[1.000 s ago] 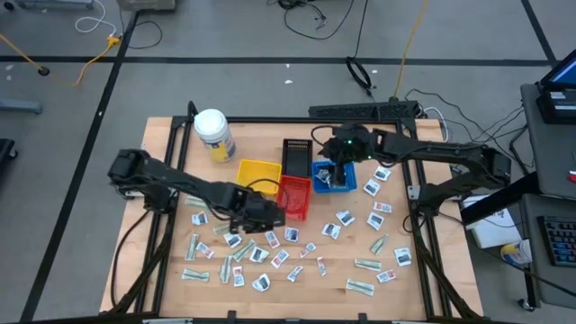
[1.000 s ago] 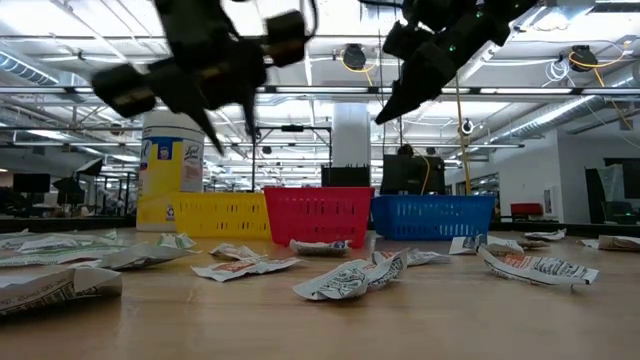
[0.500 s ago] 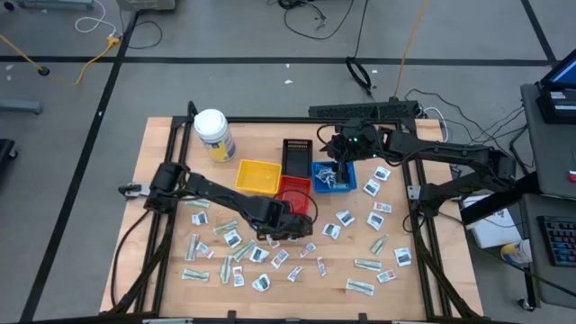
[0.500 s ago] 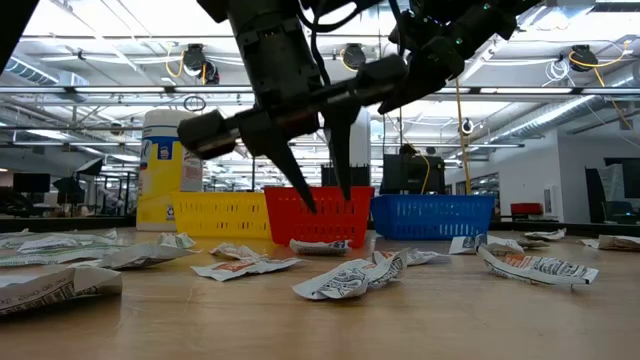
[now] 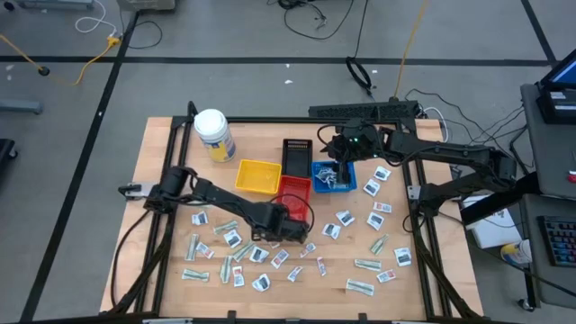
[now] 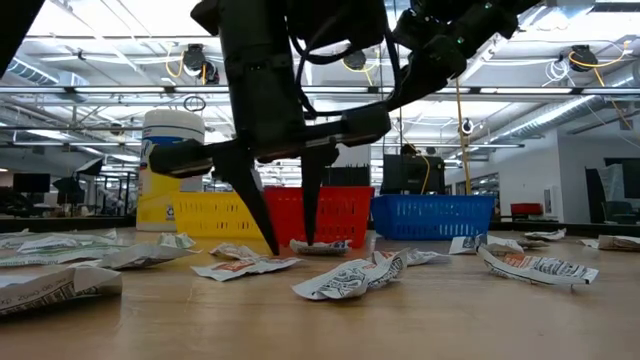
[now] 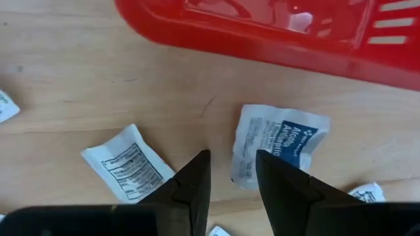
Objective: Pick & Place First Aid Supplies
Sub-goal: Put the alcohol pad into the blue bin
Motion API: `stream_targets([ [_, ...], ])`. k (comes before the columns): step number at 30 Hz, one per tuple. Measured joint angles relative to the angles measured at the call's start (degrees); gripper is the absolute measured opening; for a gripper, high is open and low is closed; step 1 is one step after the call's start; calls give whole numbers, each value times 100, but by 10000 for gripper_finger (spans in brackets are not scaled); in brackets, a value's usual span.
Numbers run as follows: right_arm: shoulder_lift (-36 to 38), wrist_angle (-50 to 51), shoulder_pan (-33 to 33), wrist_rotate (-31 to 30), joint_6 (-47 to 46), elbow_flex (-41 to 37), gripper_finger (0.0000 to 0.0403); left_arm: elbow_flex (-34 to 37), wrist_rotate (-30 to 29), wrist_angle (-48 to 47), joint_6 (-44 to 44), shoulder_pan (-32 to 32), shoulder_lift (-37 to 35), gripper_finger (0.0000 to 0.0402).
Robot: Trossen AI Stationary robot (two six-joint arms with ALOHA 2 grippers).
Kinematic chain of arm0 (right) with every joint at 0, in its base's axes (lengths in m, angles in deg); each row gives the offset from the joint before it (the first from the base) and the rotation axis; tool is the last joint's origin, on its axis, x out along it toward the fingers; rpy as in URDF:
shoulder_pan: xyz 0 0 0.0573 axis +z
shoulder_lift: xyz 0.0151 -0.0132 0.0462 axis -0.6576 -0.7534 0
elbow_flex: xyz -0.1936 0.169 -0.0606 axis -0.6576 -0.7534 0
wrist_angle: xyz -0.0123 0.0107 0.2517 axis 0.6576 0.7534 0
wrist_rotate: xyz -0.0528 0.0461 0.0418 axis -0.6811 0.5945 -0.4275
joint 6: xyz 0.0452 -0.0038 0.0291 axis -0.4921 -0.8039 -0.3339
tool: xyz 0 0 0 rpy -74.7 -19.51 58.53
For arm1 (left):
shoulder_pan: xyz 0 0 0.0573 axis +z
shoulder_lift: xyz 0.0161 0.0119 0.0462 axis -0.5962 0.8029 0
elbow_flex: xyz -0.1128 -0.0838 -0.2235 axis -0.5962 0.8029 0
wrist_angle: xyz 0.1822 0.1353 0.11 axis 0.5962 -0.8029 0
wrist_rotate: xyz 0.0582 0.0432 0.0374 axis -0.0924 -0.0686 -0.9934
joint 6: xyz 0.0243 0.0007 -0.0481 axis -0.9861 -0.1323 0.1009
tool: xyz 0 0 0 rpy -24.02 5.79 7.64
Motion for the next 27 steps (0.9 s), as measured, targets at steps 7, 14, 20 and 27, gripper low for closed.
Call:
stream_targets([
  [7,93,-61,2,125,348,0,200,0,21,103,3,37,104,129],
  [14,109,-282,2,124,455,0,196,2,150,76,52,52,117,129],
  [20,109,-329,2,116,649,0,196,13,453,80,325,66,128,117],
  [27,109,-481,2,112,777,0,196,24,736,241,429,55,129,44],
])
